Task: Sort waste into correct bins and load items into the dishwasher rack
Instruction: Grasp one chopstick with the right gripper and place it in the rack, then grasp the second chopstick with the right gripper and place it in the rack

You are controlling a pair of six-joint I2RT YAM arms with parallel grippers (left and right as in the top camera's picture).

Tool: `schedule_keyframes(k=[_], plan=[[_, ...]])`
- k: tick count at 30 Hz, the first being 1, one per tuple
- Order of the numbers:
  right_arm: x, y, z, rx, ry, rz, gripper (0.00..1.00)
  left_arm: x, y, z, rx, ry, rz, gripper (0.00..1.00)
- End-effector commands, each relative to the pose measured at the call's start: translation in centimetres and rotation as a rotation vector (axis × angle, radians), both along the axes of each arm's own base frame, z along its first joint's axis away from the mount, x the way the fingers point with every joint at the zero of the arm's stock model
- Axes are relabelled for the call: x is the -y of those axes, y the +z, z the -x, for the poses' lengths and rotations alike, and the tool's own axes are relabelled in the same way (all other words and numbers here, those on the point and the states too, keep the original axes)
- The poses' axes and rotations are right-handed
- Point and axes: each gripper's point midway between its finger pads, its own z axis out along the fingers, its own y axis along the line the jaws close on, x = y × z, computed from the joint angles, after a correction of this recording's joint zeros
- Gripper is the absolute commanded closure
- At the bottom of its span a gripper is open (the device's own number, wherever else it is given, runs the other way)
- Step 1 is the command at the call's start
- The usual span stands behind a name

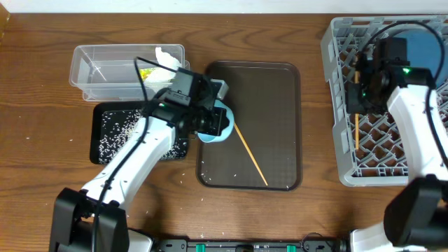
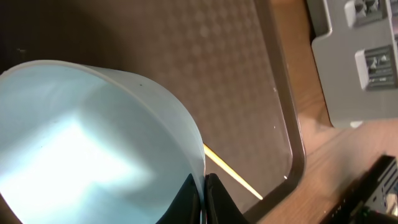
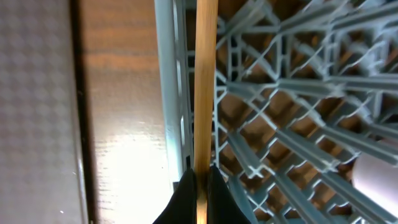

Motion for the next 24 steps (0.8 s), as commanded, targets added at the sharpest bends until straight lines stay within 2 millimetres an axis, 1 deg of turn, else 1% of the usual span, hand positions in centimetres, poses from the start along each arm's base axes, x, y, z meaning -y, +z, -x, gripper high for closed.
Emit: schedule_keyframes(k=[1, 5, 7, 8, 10, 11, 13, 15, 16, 18, 20, 22, 24], plan=[[1.0, -2.0, 0.7, -0.08, 0.003, 0.043, 0.99, 0.7, 0.1, -0.1, 0.005, -0.01, -0.003, 0.94], [1.3, -3.7, 1.2, -0.146, 0.001, 0.059, 0.99, 0.7, -0.3, 0.0, -0.001, -0.011, -0.017, 0.94], [1.3, -4.1, 1.2, -0.158, 0.001, 0.058, 0.98, 0.3, -0.5, -0.2, 0.007, 0.0, -0.038, 0.94], [1.3, -4.2, 1.2, -0.158, 0.0, 0.058, 0.92, 0.2, -0.6, -0.3, 0.009, 0.007, -0.049, 0.94], [1.3, -4.1, 1.0, -0.151, -0.003, 0.057, 0.76, 0.0, -0.7, -0.3, 0.008, 0.011, -0.06, 0.93], [1.3, -3.9, 0.9, -0.145, -0.003, 0.058, 0.73, -0.1, -0.8, -0.2, 0.006, 0.011, -0.061, 0.93], [1.3, -3.1, 0.5, -0.124, -0.005, 0.055, 0.63, -0.1, -0.9, -0.2, 0.004, 0.011, -0.062, 0.93], [1.0, -1.8, 0.0, -0.089, -0.022, 0.042, 0.55, -0.1, -0.9, -0.1, 0.002, 0.011, -0.062, 0.93], [0.6, -1.1, -0.3, -0.067, -0.017, 0.018, 0.54, -0.1, -0.9, -0.1, 0.001, 0.011, -0.063, 0.93], [-1.9, 0.7, -1.2, -0.007, 0.027, -0.091, 0.53, -0.2, -1.0, -0.1, -0.002, 0.012, -0.066, 0.93], [-5.4, 2.3, -1.8, 0.043, 0.113, -0.221, 0.54, -0.6, -1.2, -0.2, 0.003, 0.026, -0.093, 0.93], [-8.1, 2.9, -1.9, 0.063, 0.187, -0.288, 0.53, -1.2, -1.4, -0.7, 0.017, 0.052, -0.123, 0.93], [-10.1, 2.5, -1.6, 0.051, 0.242, -0.288, 0.45, -1.4, -1.3, -1.2, 0.037, 0.064, -0.127, 0.93]])
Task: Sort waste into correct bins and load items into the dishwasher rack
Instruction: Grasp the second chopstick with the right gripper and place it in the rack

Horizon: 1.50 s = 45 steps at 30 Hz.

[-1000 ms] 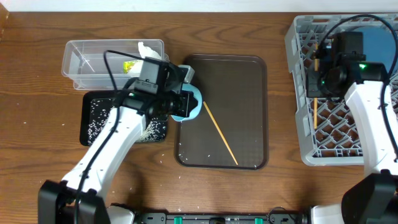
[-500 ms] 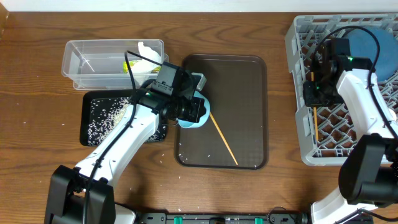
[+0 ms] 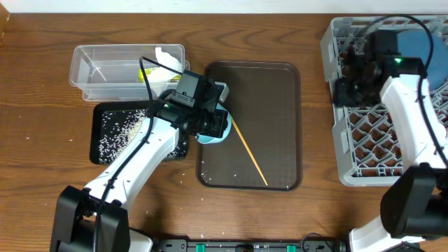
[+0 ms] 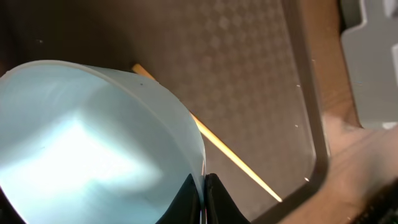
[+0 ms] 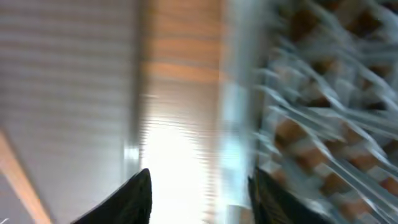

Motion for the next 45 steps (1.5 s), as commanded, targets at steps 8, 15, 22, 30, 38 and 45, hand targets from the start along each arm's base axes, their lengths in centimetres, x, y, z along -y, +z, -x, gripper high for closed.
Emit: schedule_keyframes(k=[8, 15, 22, 30, 38, 45], plan=[[-12.8, -3.5, 3.9, -0.075, 0.356, -0.1, 0.46, -2.4, 1.1, -2.0, 0.055, 0.092, -0.023, 0.94], [-18.2, -7.8, 8.0, -0.144, 0.501, -0.087, 0.46, -6.8, 4.7, -2.2, 0.119, 0.211, -0.02, 0.94], [-20.8, -12.0, 10.4, -0.156, 0.587, 0.04, 0.47, -13.8, 5.1, -1.4, 0.091, 0.406, -0.133, 0.94], [-20.5, -15.7, 11.1, -0.189, 0.516, 0.207, 0.73, -16.0, 4.9, -1.1, 0.027, 0.52, -0.088, 0.94], [-20.2, -14.3, 9.3, -0.159, 0.455, 0.183, 0.99, -14.0, 5.5, -1.2, 0.028, 0.462, -0.005, 0.94], [-16.4, -4.4, 3.0, 0.05, 0.378, 0.125, 0.99, -9.1, 7.2, -1.6, 0.072, 0.309, 0.13, 0.94]])
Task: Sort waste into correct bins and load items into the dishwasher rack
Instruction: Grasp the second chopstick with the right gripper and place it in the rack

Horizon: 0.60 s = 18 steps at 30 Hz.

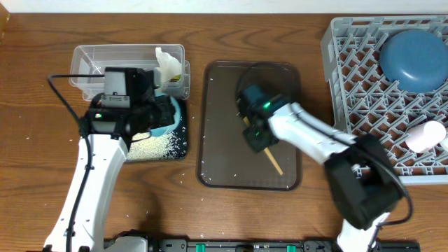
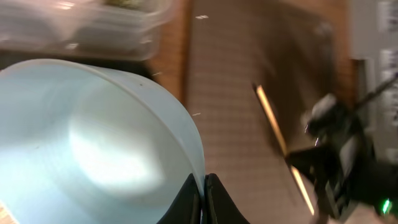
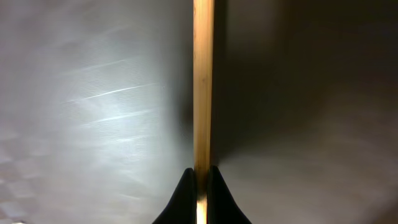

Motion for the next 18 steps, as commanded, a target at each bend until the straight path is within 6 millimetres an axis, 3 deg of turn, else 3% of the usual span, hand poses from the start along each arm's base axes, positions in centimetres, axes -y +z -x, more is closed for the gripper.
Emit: schedule_keyframes(k=[1, 4, 8, 11, 15, 18], plan=[[2.3, 8.1, -4.6, 0.201, -0.032, -0.081, 0.99, 3.5, 1.3, 0.2, 0.032, -0.112, 0.098, 0.94], [5.9, 11.8, -6.2, 0.288, -0.099, -0.094, 0.99, 5.7, 1.5, -0.1, 0.033, -0.137, 0.144, 0.94], [12.5, 14.4, -7.0, 0.355, -0.251, -0.039, 0.99, 9.3, 1.0, 0.1, 0.021, -0.224, 0.201, 0.94], [15.8, 14.3, -6.8, 0.335, -0.331, -0.017, 0.99, 11.5, 0.0, 0.2, -0.007, -0.273, 0.224, 0.94], [19.5, 12.5, -5.4, 0.242, -0.413, 0.027, 0.99, 13.8, -2.0, 0.4, -0.056, -0.311, 0.239, 0.94], [21.5, 11.2, -4.9, 0.195, -0.46, 0.061, 0.99, 16.0, -2.2, 0.8, -0.062, -0.385, 0.295, 0.94]])
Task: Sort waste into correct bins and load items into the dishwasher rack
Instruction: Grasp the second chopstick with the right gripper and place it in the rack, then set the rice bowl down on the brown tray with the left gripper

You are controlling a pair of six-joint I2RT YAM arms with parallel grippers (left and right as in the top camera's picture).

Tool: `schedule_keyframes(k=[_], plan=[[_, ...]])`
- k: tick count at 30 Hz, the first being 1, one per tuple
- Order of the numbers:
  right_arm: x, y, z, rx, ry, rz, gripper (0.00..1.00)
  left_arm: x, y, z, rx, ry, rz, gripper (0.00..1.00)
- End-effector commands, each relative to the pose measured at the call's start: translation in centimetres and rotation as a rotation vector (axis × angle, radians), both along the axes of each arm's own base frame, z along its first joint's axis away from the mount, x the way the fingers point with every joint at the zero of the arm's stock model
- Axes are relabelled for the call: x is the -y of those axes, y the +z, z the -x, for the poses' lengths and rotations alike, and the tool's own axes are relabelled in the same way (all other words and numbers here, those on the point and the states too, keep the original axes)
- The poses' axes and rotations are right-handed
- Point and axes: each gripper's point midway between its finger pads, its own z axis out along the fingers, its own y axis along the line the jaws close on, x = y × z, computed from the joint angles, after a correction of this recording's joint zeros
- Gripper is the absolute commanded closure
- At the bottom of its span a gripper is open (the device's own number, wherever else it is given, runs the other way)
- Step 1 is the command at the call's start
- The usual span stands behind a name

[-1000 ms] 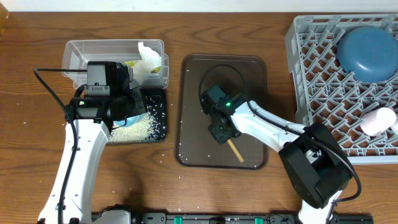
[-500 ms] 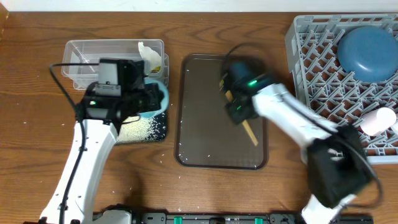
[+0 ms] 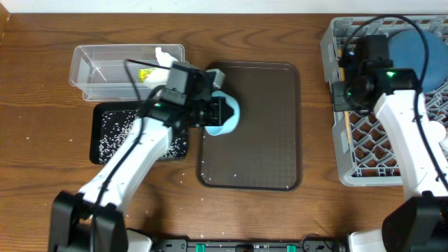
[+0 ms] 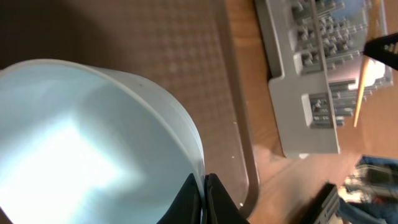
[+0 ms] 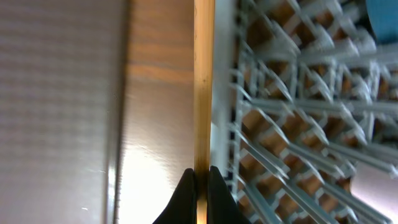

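Note:
A light blue bowl (image 3: 225, 116) (image 4: 93, 143) hangs over the left edge of the brown tray (image 3: 259, 140), with my left gripper (image 3: 210, 112) (image 4: 204, 186) shut on its rim. My right gripper (image 3: 348, 94) (image 5: 203, 180) is shut on a wooden chopstick (image 3: 348, 133) (image 5: 204, 81), held lengthwise along the left edge of the grey dishwasher rack (image 3: 385, 161) (image 5: 298, 124). The left wrist view also catches the chopstick (image 4: 362, 93), off beside the rack. Nothing lies on the tray.
A clear bin (image 3: 105, 70) with white and yellow waste stands at the back left. In front of it is a black tray (image 3: 115, 133) scattered with rice. A dark blue bowl (image 3: 413, 49) sits in the rack's far corner. Loose grains dot the table.
My left gripper has moved right with the bowl, from over the black rice tray to the brown tray's left edge. My right gripper has brought the chopstick from the brown tray to the rack's left edge.
First the left gripper held the bowl at the brown tray's left edge and the right held a chopstick over the rack, another lying on the tray. Then the right stood open by the rack. Later the bowl hung over the rice tray and the right gripped the tray's chopstick, now at the rack.

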Motion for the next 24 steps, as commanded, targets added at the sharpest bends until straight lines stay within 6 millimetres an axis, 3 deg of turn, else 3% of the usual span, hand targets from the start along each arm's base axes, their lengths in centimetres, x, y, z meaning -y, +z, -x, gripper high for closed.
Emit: schedule_keyframes(k=[1, 6, 13, 15, 16, 17, 24], plan=[[1.9, -1.8, 0.5, -0.061, -0.03, 0.026, 0.99, 2.5, 0.5, 0.8, -0.021, -0.079, 0.087, 0.94], [3.2, -4.0, 0.7, -0.13, -0.069, 0.023, 0.99, 3.8, -0.2, 0.9, -0.048, -0.089, 0.105, 0.94], [4.1, -6.6, 1.3, -0.223, -0.087, 0.039, 0.98, 4.1, -1.0, 1.0, -0.067, -0.085, 0.089, 0.94], [4.1, -6.7, 1.4, -0.228, -0.087, 0.038, 0.93, 4.1, -1.2, 0.9, -0.058, -0.078, 0.07, 0.94], [4.1, -6.7, 1.3, -0.227, -0.087, 0.039, 0.82, 4.0, -1.5, 0.8, -0.05, -0.068, 0.051, 0.94], [4.1, -6.7, 1.3, -0.227, -0.087, 0.038, 0.79, 4.1, -1.6, 0.7, -0.044, -0.063, 0.037, 0.94], [4.0, -5.5, 1.0, -0.189, -0.127, 0.024, 0.72, 5.6, -1.6, 1.5, -0.011, -0.097, 0.018, 0.94]])
